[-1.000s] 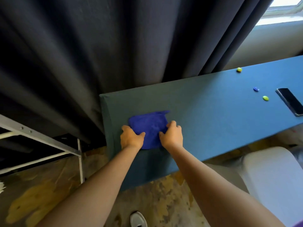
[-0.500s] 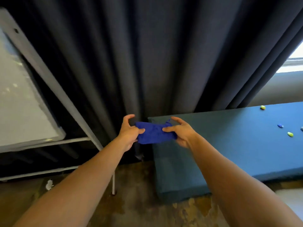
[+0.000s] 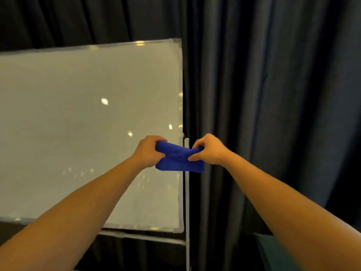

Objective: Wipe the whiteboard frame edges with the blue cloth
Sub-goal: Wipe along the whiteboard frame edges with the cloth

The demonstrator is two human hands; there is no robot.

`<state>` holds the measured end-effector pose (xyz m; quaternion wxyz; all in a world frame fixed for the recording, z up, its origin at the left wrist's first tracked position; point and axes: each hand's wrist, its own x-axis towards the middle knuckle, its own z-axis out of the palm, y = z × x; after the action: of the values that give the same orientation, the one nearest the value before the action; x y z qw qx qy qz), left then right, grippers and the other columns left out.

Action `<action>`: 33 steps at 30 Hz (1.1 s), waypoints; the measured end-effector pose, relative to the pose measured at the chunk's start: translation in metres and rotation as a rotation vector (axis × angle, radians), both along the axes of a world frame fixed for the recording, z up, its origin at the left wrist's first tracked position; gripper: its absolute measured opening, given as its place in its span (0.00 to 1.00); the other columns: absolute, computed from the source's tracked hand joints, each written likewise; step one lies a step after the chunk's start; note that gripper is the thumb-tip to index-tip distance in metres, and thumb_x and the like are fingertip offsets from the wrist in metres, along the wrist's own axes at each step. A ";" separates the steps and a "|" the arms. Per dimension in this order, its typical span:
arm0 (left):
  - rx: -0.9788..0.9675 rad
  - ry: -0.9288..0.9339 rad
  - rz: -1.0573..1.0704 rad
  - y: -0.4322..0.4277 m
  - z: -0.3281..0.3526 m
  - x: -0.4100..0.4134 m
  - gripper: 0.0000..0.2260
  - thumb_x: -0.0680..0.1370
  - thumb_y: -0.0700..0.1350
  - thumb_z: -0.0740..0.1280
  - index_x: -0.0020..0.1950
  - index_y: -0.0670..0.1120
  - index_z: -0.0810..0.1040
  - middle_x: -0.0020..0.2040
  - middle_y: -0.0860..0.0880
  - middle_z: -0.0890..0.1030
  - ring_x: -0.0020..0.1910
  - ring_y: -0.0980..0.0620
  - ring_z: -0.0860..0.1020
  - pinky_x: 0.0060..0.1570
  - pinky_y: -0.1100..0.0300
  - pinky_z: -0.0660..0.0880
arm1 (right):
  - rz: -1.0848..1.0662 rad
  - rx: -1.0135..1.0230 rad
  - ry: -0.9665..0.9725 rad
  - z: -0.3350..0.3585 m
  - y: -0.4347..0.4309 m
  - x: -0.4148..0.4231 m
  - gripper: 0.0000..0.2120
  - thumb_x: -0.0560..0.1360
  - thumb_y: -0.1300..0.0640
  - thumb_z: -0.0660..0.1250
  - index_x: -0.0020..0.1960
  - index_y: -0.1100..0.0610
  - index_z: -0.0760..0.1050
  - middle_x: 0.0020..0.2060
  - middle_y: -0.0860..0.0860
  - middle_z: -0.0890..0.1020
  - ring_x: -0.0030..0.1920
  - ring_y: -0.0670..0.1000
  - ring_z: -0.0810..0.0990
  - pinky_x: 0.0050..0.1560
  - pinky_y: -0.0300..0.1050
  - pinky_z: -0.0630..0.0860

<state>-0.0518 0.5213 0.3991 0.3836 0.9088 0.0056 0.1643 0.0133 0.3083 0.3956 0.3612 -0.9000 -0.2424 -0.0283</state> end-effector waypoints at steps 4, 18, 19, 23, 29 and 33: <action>0.016 -0.148 0.096 0.073 0.052 -0.028 0.09 0.75 0.39 0.69 0.54 0.46 0.80 0.47 0.48 0.81 0.48 0.47 0.79 0.43 0.58 0.74 | 0.097 0.264 -0.008 0.057 0.067 -0.009 0.09 0.71 0.55 0.74 0.48 0.56 0.78 0.44 0.55 0.83 0.45 0.54 0.82 0.44 0.47 0.81; -0.571 -0.350 0.073 0.242 0.147 -0.001 0.12 0.81 0.42 0.62 0.65 0.43 0.71 0.61 0.41 0.77 0.56 0.42 0.80 0.48 0.49 0.82 | 0.387 0.743 0.047 0.162 0.261 0.025 0.10 0.75 0.59 0.71 0.56 0.58 0.77 0.48 0.56 0.84 0.44 0.54 0.86 0.38 0.46 0.81; -0.553 -0.361 0.083 0.255 0.153 0.009 0.12 0.81 0.42 0.62 0.64 0.44 0.71 0.61 0.42 0.77 0.55 0.43 0.80 0.48 0.49 0.82 | 0.381 0.727 0.015 0.170 0.274 0.033 0.10 0.75 0.59 0.71 0.56 0.58 0.77 0.48 0.56 0.84 0.44 0.54 0.86 0.38 0.45 0.81; -0.468 -0.452 0.126 0.316 0.185 0.060 0.12 0.80 0.43 0.63 0.64 0.45 0.71 0.61 0.43 0.77 0.56 0.43 0.79 0.48 0.50 0.82 | 0.360 0.677 -0.129 0.211 0.336 0.078 0.10 0.76 0.57 0.71 0.56 0.56 0.76 0.50 0.56 0.83 0.47 0.55 0.84 0.39 0.45 0.82; -0.246 -0.575 0.238 0.406 0.244 0.141 0.10 0.81 0.46 0.63 0.60 0.43 0.75 0.54 0.43 0.81 0.48 0.47 0.79 0.40 0.58 0.76 | 0.181 0.562 -0.414 0.277 0.429 0.143 0.08 0.75 0.57 0.71 0.53 0.55 0.77 0.48 0.54 0.82 0.47 0.52 0.82 0.32 0.38 0.78; -0.119 -0.671 0.344 0.464 0.260 0.197 0.08 0.80 0.48 0.64 0.53 0.44 0.75 0.48 0.44 0.81 0.46 0.46 0.79 0.43 0.54 0.77 | 0.078 0.502 -0.638 0.302 0.499 0.190 0.05 0.76 0.57 0.70 0.51 0.55 0.76 0.44 0.49 0.79 0.40 0.46 0.77 0.28 0.33 0.72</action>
<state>0.1452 0.9850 0.6590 0.3832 0.7663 0.0417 0.5140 0.2033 0.8071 0.6976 0.4772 -0.7201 -0.3617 -0.3507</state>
